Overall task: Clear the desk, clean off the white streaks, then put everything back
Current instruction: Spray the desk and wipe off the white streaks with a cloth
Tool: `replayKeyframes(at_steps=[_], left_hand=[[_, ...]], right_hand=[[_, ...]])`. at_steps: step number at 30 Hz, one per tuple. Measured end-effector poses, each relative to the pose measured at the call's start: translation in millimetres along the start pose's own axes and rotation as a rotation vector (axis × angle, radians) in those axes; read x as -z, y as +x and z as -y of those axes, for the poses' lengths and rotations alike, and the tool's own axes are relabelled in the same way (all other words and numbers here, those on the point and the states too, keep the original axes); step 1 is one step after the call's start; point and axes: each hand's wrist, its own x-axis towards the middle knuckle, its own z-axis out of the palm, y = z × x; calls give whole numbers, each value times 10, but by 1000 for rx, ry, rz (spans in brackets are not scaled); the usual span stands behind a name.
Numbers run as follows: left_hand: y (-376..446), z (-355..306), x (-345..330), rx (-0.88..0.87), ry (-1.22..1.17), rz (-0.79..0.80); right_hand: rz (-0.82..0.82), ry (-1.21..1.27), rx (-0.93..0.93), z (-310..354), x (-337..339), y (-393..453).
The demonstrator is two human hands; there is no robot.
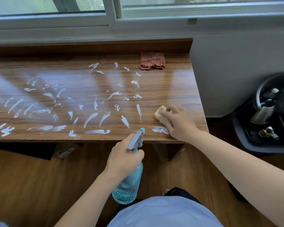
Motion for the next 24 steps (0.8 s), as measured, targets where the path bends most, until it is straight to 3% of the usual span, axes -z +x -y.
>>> replayKeyframes(at_steps=[2,4,6,9,10,14,16,21,22,24], left_hand=[[28,-8,67,-9,-9,-12],[47,-12,125,-17,-12,-25],[64,-11,179,-29,-20,-47],[104,-12,244,-52,-35,-54],[120,-19,262,-58,-39,-54],[179,-63,295,-72,-47,-40],[192,-77,301,-73,-46,-29],[221,-99,326,-83,-44,-22],[228,-97,329,-81,-45,-22],[243,-89,329,-76,-53,-15]], right_hand=[[67,19,213,87,-33,-168],[124,36,304,14,12,-228],[93,37,216,-123,61,-94],[-36,3,-122,-191,64,172],[-59,-11,-154,-120,27,180],[56,43,190,118,-47,-245],[114,26,261,-18,49,-267],[-46,-17,-221,-263,118,206],[-54,-17,-241,-168,84,198],[1,17,-72,62,-15,16]])
